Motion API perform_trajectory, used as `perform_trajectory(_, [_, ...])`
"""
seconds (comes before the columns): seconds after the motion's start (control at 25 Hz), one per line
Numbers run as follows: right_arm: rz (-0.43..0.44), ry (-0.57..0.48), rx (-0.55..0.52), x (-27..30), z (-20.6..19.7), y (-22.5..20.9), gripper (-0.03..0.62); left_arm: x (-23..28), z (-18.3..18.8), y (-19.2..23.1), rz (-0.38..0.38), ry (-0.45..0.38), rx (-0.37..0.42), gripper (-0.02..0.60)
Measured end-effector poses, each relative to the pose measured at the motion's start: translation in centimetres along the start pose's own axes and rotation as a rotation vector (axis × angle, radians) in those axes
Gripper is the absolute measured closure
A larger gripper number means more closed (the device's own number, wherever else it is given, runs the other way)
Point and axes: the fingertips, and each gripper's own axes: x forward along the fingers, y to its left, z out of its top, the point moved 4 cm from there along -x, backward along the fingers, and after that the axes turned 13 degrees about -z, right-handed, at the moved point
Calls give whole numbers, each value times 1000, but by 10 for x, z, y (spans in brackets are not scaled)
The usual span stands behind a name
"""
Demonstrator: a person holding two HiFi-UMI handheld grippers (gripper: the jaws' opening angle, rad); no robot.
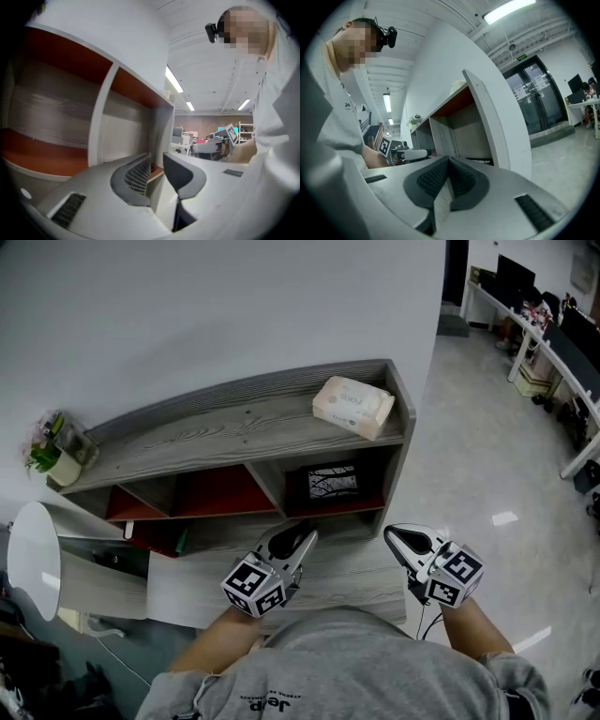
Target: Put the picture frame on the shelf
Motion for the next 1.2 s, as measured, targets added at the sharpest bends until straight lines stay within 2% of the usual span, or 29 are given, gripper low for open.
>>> perform_trajectory(0.16, [55, -8, 13, 20, -2, 22, 588, -54, 11, -3, 9, -42, -14, 494])
perform_trajectory(0.36, [98, -20, 4, 56, 3, 63, 588, -123, 26, 13, 32, -100, 9, 530])
perform_trajectory(0.44, [101, -29, -13, 70, 6, 83, 588, -152, 32, 22, 10, -142, 17, 545])
perform_trajectory(0.6, [70, -62, -33, 97, 11, 125, 588, -206, 39, 43, -80, -214, 6, 572])
perform_trajectory(0.8, [23, -77, -10, 131, 9, 174, 588, -265, 42, 72, -129, -221, 1, 572])
perform_trajectory(0.96, [33, -72, -5, 161, 13, 203, 588, -299, 46, 91, -112, -198, 31, 571])
perform_trajectory(1.2, [27, -93, -47, 181, 35, 222, 587, -327, 48, 107, -68, -196, 14, 571])
